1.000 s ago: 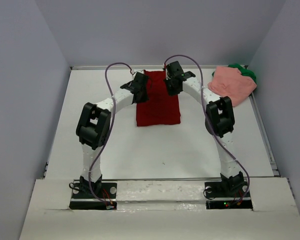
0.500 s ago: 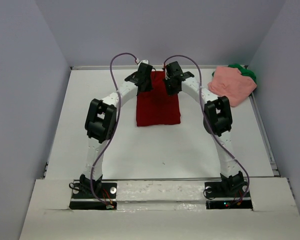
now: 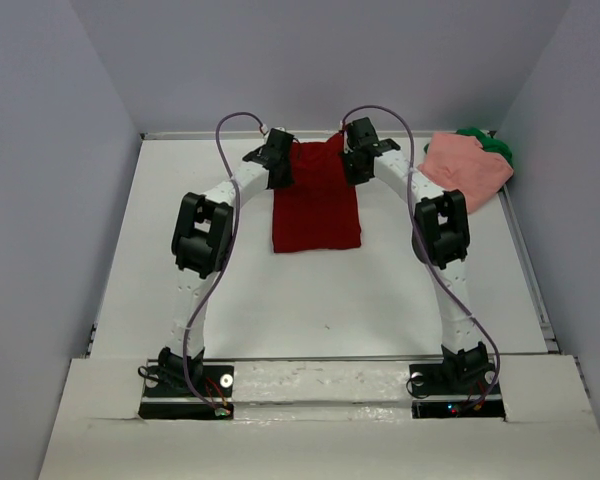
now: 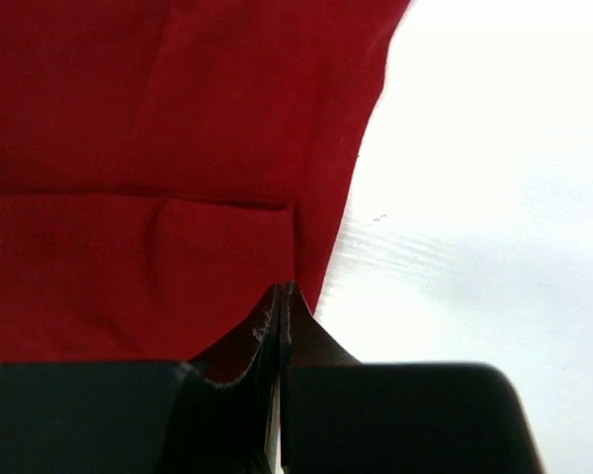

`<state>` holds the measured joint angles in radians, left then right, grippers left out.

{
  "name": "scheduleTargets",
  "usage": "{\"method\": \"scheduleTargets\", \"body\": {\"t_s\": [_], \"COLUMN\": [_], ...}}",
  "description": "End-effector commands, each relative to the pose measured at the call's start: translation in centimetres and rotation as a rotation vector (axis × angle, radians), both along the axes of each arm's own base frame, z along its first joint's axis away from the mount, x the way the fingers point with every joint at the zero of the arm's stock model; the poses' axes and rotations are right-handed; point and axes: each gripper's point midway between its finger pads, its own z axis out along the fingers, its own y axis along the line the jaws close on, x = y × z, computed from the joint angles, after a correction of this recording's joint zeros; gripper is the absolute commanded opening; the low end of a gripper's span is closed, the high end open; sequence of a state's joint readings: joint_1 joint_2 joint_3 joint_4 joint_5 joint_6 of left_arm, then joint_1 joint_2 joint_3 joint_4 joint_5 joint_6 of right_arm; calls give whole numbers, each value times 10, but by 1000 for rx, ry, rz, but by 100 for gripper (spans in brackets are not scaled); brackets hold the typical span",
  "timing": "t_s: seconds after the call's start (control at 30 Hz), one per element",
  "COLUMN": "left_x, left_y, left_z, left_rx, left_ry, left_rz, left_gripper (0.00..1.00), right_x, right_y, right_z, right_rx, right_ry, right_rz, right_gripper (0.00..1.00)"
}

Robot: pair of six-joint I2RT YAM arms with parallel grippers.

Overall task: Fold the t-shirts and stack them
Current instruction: Fold the tshirt

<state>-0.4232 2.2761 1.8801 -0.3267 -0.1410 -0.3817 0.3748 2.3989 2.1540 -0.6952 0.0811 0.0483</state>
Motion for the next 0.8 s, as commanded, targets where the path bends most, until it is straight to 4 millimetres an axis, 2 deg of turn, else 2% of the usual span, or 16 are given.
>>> {"method": "scheduleTargets", "body": {"t_s": [0.0,0.07,0.47,0.77], "left_x": [10,9,5,-8], "left_y": [-3,-2,-2,7], "left_z": [20,17,2,-28], "left_rx": [-17,-17,-20,8], "left_ry": [-44,-35,-9,102], "left_rz": [-14,-13,-9,63], "left_gripper": [0,0,0,0], "right_x": [13,15,12,-1], "right_y": [7,2,3,1], "right_z": [8,6,-12,-36], "right_rx": [22,19,21,24], "right_ry": [-43,-39,-8,52], "right_rz": [16,6,6,-16], "right_gripper": [0,0,0,0]}}
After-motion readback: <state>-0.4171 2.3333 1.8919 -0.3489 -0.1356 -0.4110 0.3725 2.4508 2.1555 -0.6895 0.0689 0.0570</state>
